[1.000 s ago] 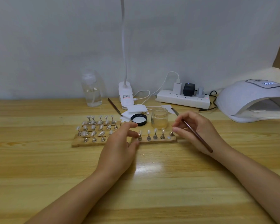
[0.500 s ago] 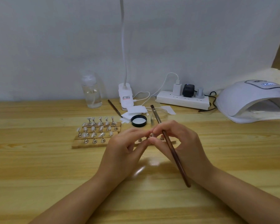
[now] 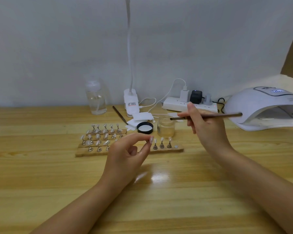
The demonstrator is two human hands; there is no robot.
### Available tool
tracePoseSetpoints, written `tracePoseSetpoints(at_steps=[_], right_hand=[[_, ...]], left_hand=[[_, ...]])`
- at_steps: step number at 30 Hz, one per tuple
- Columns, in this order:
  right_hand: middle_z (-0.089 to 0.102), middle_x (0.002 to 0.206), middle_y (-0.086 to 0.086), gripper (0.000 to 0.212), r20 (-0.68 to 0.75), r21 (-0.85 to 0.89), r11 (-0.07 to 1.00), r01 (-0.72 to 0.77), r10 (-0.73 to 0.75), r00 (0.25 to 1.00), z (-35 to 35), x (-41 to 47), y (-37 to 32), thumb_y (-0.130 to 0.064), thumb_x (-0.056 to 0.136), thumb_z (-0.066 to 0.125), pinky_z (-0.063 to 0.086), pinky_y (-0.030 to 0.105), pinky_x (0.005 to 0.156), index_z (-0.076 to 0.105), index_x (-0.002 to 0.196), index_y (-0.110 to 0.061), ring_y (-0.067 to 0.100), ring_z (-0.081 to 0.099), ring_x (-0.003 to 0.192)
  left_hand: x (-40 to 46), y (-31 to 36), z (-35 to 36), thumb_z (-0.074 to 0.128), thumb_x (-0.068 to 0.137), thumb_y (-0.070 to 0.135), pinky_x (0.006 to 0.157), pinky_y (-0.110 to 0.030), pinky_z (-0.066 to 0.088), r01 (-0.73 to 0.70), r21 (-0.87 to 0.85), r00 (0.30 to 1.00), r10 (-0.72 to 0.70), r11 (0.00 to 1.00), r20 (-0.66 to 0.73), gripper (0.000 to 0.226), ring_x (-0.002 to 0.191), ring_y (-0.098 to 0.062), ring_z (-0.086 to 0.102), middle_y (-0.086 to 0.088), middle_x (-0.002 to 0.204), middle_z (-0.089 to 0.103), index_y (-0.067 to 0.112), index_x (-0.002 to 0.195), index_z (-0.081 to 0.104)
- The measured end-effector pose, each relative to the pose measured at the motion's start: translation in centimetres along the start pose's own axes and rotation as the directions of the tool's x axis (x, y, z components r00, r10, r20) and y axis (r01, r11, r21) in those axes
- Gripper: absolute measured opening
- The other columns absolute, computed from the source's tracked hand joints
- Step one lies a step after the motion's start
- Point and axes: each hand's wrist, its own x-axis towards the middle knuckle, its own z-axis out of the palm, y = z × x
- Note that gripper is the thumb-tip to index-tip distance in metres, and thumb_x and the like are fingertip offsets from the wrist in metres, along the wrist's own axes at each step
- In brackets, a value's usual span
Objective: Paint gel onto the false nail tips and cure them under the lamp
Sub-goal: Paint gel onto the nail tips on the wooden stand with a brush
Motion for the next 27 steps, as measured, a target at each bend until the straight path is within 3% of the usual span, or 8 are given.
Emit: tracePoseSetpoints(at_steps=[3, 6, 9, 13, 17, 23, 27], right_hand=[[0.060, 0.057, -0.004, 0.023, 0.068, -0.160, 0.987, -0.031, 0.042, 0.997, -0.2, 2.6, 0.1, -0.028, 0.093, 0.053, 0.039, 0.007, 0.044, 0.067, 0.085, -0.012, -0.003, 0.050, 0.042], [0.062, 0.055, -0.004, 0.026, 0.091, -0.288, 0.957, 0.030, -0.004, 0.996, 0.2, 4.3, -0.1, -0.032, 0.087, 0.061, 0.041, 0.012, 0.048, 0.054, 0.066, -0.019, -0.005, 0.051, 0.040], [0.062, 0.054, -0.006, 0.032, 0.169, -0.413, 0.909, 0.047, 0.026, 0.985, 1.1, 5.1, -0.2, -0.036, 0.085, 0.064, 0.041, 0.020, 0.056, 0.052, 0.060, -0.021, -0.003, 0.057, 0.050], [0.059, 0.059, -0.001, 0.036, 0.233, -0.560, 0.824, 0.088, 0.055, 0.971, 2.3, 5.2, 0.1, -0.041, 0.084, 0.063, 0.049, 0.033, 0.068, 0.054, 0.061, -0.015, 0.017, 0.062, 0.067], [0.058, 0.062, -0.002, 0.035, 0.229, -0.591, 0.804, 0.073, 0.081, 0.970, 2.5, 5.3, 0.1, -0.043, 0.084, 0.062, 0.048, 0.033, 0.067, 0.054, 0.063, -0.015, 0.017, 0.060, 0.069], [0.056, 0.051, -0.006, 0.037, -0.005, -0.362, 0.929, -0.079, 0.083, 0.997, 0.9, 6.2, -0.3, -0.037, 0.085, 0.063, 0.048, 0.028, 0.062, 0.051, 0.056, -0.018, 0.006, 0.058, 0.054], [0.056, 0.048, -0.007, 0.037, -0.044, -0.378, 0.917, -0.128, 0.121, 0.992, 0.3, 6.1, 0.6, -0.038, 0.087, 0.059, 0.041, 0.023, 0.057, 0.054, 0.057, -0.016, 0.004, 0.054, 0.055]], left_hand=[[0.1, 0.1, -0.1, 0.066, 0.080, 0.010, 0.041, -0.011, 0.025, 0.044, -0.025, 0.999, -0.044, 0.999, -0.009, 0.019, 0.037, -0.005, 0.029, 0.009, 0.055, 0.058, 0.028, 0.084, 0.066], [0.1, 0.3, -0.2, 0.066, 0.080, 0.011, 0.040, -0.012, 0.025, 0.059, -0.045, 0.998, -0.060, 0.997, -0.013, 0.019, 0.037, -0.005, 0.029, 0.014, 0.059, 0.061, 0.029, 0.084, 0.066], [0.1, 0.3, -0.1, 0.067, 0.079, 0.009, 0.041, -0.011, 0.025, 0.050, -0.041, 0.998, -0.052, 0.998, -0.027, 0.020, 0.038, -0.006, 0.028, 0.008, 0.059, 0.061, 0.029, 0.082, 0.067], [0.1, 0.2, -0.2, 0.066, 0.077, 0.012, 0.043, -0.007, 0.025, 0.023, -0.022, 0.999, -0.024, 0.999, -0.024, 0.018, 0.038, -0.005, 0.028, 0.004, 0.065, 0.063, 0.028, 0.084, 0.067], [0.1, 0.1, -0.2, 0.063, 0.076, 0.022, 0.044, -0.009, 0.026, 0.015, -0.041, 1.000, -0.015, 0.999, -0.017, 0.013, 0.039, -0.004, 0.029, 0.007, 0.063, 0.061, 0.031, 0.084, 0.067], [0.0, 0.0, -0.2, 0.062, 0.074, 0.025, 0.043, -0.009, 0.026, 0.014, -0.061, 1.000, -0.015, 0.998, -0.021, 0.013, 0.039, -0.004, 0.028, 0.009, 0.063, 0.062, 0.034, 0.083, 0.066], [0.0, -0.1, -0.2, 0.062, 0.075, 0.024, 0.042, -0.010, 0.026, 0.024, -0.069, 1.000, -0.025, 0.997, -0.011, 0.011, 0.038, -0.004, 0.028, 0.005, 0.067, 0.064, 0.031, 0.082, 0.067]])
